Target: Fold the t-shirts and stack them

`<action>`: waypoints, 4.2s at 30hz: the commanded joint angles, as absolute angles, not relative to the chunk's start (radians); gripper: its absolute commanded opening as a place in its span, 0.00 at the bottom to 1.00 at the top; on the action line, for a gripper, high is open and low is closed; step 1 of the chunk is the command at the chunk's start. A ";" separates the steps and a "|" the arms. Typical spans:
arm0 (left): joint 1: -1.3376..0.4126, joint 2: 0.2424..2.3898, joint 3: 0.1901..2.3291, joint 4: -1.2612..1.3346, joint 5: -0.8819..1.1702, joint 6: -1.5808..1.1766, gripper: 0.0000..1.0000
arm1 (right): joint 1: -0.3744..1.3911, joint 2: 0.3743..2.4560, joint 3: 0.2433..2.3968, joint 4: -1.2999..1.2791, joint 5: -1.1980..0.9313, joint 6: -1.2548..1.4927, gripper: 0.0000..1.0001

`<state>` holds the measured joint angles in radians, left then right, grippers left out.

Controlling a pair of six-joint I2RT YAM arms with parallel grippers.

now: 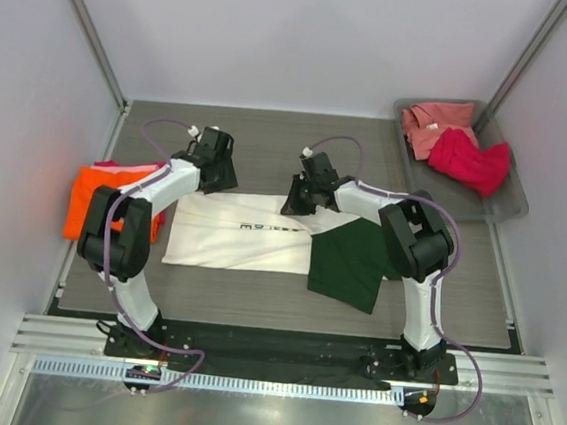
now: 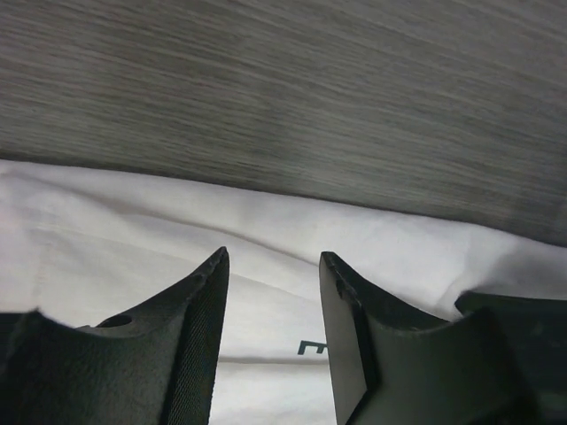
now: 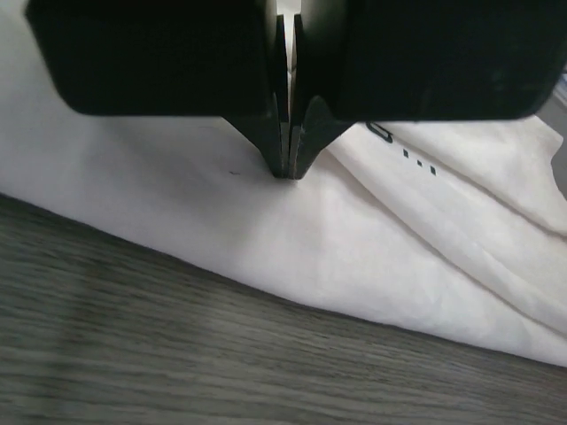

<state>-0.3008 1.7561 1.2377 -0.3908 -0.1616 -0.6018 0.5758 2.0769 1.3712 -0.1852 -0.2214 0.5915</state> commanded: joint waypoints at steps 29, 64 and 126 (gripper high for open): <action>-0.368 1.778 1.126 -0.227 -0.038 -0.624 0.32 | 0.661 1.855 1.094 0.141 -0.476 0.449 0.06; -0.285 1.454 0.882 -0.132 -0.362 -0.788 0.36 | 0.713 2.255 1.557 0.052 -0.498 0.601 0.08; -0.445 1.673 1.133 -0.293 -0.290 -0.558 0.36 | 0.735 1.463 0.836 -0.591 0.729 1.008 0.61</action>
<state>-0.4320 1.6268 1.0695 -0.2363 -0.3099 -0.6003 0.7467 1.4223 0.7773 -0.5968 0.6796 1.0260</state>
